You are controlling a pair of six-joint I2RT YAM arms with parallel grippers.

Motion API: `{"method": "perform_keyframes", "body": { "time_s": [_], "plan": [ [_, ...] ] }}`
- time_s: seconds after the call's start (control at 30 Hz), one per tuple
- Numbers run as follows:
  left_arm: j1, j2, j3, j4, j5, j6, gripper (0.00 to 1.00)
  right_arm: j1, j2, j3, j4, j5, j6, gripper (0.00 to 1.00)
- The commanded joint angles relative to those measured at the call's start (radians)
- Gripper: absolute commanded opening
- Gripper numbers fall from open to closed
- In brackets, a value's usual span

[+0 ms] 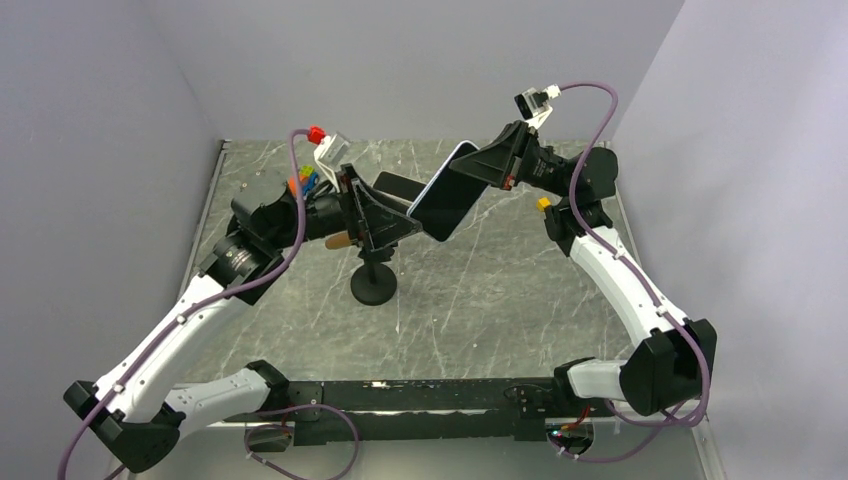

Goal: Take the phone out of the phone case
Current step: Remove the phone case from the phone.

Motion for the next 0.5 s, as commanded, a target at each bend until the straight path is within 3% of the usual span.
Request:
{"method": "perform_keyframes", "body": {
  "time_s": [0.0, 0.13, 0.47],
  "plan": [
    [-0.012, -0.09, 0.003, -0.065, -0.214, 0.078, 0.71, -0.006, -0.063, 0.038, -0.111, 0.063, -0.096, 0.0],
    [-0.012, -0.125, -0.009, -0.057, -0.241, 0.081, 0.74, -0.008, -0.066, 0.058, -0.158, 0.065, -0.132, 0.0],
    [-0.016, -0.047, -0.014, 0.04, -0.035, -0.037, 0.74, -0.007, -0.055, 0.062, -0.128, 0.067, -0.107, 0.0]
  ]
}}
